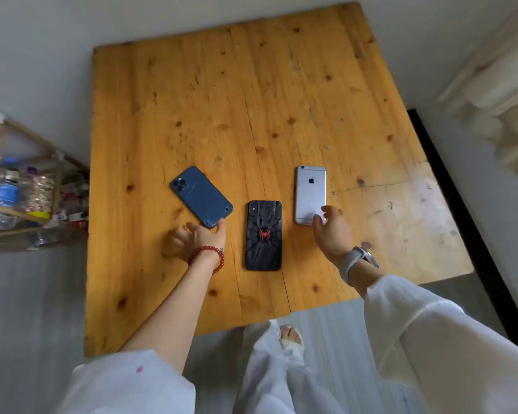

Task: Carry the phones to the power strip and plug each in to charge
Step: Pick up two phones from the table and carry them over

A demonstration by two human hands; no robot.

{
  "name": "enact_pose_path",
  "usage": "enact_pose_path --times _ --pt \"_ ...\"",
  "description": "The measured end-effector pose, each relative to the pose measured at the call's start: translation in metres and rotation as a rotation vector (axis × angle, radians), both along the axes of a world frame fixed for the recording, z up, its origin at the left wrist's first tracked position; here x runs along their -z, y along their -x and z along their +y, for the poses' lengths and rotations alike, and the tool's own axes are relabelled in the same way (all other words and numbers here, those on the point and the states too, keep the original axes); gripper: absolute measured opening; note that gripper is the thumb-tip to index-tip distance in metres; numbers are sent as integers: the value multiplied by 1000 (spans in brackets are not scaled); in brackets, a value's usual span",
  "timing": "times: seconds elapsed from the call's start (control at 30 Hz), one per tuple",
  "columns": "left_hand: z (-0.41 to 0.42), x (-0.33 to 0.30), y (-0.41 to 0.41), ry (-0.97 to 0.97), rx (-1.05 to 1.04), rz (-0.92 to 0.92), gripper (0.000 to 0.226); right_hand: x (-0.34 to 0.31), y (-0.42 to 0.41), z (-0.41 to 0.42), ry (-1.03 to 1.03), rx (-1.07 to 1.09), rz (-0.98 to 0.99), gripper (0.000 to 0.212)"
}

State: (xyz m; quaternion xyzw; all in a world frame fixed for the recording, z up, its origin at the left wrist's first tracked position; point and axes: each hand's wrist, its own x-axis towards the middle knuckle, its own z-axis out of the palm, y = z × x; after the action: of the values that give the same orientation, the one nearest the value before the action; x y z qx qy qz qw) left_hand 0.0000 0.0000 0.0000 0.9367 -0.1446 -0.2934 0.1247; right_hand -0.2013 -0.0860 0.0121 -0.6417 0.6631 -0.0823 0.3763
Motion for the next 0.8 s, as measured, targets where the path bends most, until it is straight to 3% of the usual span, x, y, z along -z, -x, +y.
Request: enact_pose_path --times 0.17,0.33,0.47,0.6,0.7,0.8 --pt "-36 13 -13 -91 -66 -88 116 10 -26 -28 -72 95 217 63" --pt "-56 20 -20 -73 -75 -112 118 17 -49 -48 -178 197 333 69" --pt "-71 12 -29 -35 -97 -64 101 19 -45 -53 -211 226 205 79" --pt "-84 -1 -31 54 -48 104 55 14 -42 -46 -236 219 10 60" --pt "-84 1 -41 85 50 207 78 8 -38 -41 -237 225 -82 44" --pt "-81 -5 -44 184 102 207 53 -1 -26 -32 -202 210 -83 39"
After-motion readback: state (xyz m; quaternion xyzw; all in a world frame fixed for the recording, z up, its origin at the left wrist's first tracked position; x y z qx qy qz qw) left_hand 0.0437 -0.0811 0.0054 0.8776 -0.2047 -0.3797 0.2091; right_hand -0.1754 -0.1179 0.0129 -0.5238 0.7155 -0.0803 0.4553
